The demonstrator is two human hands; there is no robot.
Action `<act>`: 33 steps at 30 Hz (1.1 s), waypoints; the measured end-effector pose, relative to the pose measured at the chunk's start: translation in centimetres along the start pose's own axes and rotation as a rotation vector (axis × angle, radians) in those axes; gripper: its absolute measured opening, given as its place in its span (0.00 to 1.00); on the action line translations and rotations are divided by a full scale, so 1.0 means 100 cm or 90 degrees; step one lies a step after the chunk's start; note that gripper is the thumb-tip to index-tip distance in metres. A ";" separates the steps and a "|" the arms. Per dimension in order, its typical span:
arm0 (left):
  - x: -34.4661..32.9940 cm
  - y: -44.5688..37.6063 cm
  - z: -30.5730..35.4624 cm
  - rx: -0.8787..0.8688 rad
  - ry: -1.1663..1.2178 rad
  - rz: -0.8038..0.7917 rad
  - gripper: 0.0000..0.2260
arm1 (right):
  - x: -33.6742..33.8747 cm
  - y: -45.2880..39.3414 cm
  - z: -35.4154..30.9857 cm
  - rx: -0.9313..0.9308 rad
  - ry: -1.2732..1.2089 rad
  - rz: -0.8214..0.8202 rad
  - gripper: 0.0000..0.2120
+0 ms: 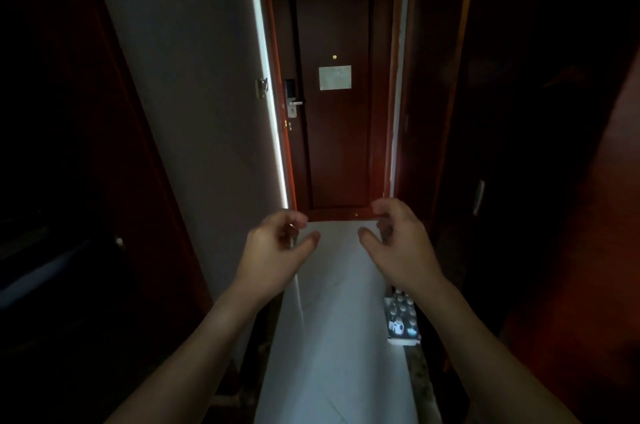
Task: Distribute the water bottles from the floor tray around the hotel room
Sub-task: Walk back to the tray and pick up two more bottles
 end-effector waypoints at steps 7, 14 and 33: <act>-0.038 -0.100 -0.080 0.011 -0.007 -0.001 0.07 | -0.059 -0.115 0.038 0.002 0.020 -0.043 0.23; -0.092 -0.217 -0.196 0.013 0.083 -0.002 0.08 | -0.128 -0.242 0.076 -0.033 0.055 -0.004 0.20; -0.304 -0.505 -0.373 -0.041 0.119 -0.219 0.08 | -0.206 -0.551 0.223 -0.171 0.076 0.109 0.19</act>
Point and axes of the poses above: each hand's wrist, its own y-axis away from the middle knuckle, its own x-axis out of the back of the hand, z = x × y, the point moved 1 cm from there along -y, towards the middle knuckle, and after that the axes turned 8 degrees about -x, right-handed, at the moved point
